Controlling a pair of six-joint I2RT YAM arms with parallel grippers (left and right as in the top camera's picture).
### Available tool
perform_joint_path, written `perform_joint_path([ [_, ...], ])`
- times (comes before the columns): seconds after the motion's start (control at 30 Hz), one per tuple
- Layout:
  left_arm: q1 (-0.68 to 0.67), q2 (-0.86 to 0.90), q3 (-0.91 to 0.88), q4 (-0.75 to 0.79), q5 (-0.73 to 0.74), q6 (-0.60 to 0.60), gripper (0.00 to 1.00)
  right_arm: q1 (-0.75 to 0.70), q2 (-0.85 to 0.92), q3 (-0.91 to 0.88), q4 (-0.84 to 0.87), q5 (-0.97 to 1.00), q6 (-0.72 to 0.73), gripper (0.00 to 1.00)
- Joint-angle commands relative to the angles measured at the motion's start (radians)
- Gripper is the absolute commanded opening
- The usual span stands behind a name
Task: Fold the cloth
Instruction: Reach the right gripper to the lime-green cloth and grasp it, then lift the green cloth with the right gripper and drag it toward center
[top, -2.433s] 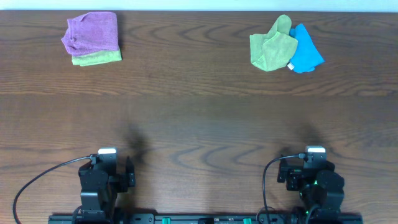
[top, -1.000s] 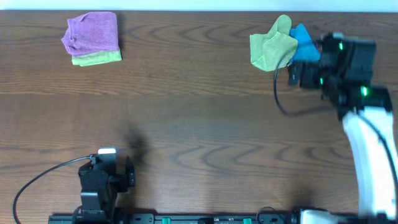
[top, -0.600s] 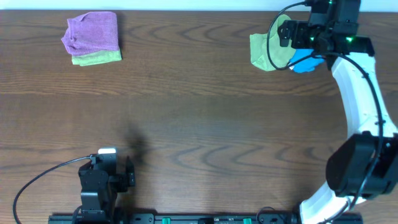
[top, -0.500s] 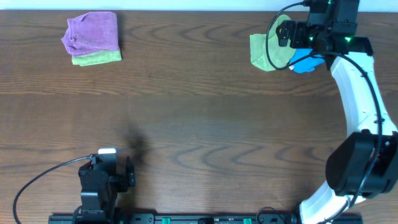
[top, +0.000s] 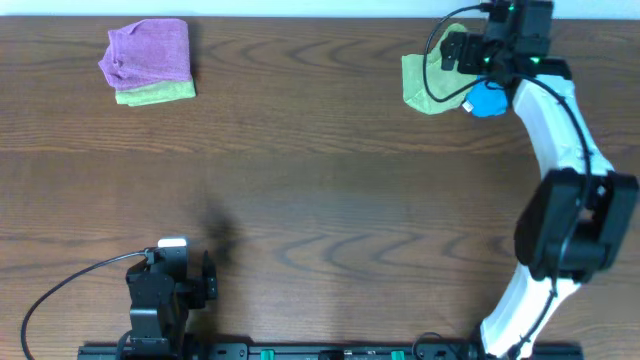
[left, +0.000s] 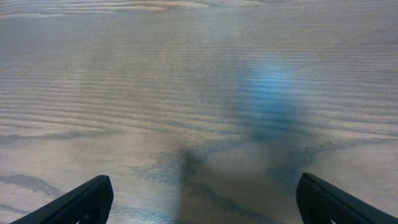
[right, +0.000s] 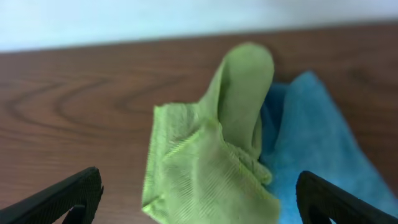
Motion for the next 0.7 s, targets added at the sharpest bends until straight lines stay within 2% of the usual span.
perform_joint_path([
  [0.0, 0.004, -0.006, -0.028, -0.032, -0.014, -0.007, 0.95, 0.013, 0.040, 0.009, 0.016, 0.010, 0.086, 0.99],
  [0.27, 0.004, -0.006, -0.028, -0.032, -0.014, -0.007, 0.95, 0.027, 0.101, 0.009, 0.002, 0.010, 0.121, 0.99],
  [0.43, 0.004, -0.006, -0.028, -0.032, -0.014, -0.007, 0.95, 0.035, 0.127, 0.009, -0.003, 0.010, 0.120, 0.80],
  [0.5, 0.004, -0.006, -0.028, -0.032, -0.014, -0.007, 0.95, 0.037, 0.128, 0.009, -0.006, 0.016, 0.119, 0.64],
  [0.53, 0.004, -0.006, -0.028, -0.032, -0.014, -0.007, 0.95, 0.038, 0.128, 0.009, -0.005, 0.017, 0.119, 0.51],
  [0.6, 0.004, -0.006, -0.028, -0.032, -0.014, -0.007, 0.95, 0.037, 0.126, 0.009, -0.006, 0.016, 0.119, 0.07],
  [0.63, 0.004, -0.006, -0.028, -0.032, -0.014, -0.007, 0.95, 0.037, 0.123, 0.009, -0.010, 0.015, 0.119, 0.01],
  [0.67, 0.004, -0.006, -0.028, -0.032, -0.014, -0.007, 0.95, 0.037, 0.118, 0.010, -0.015, 0.012, 0.119, 0.01],
])
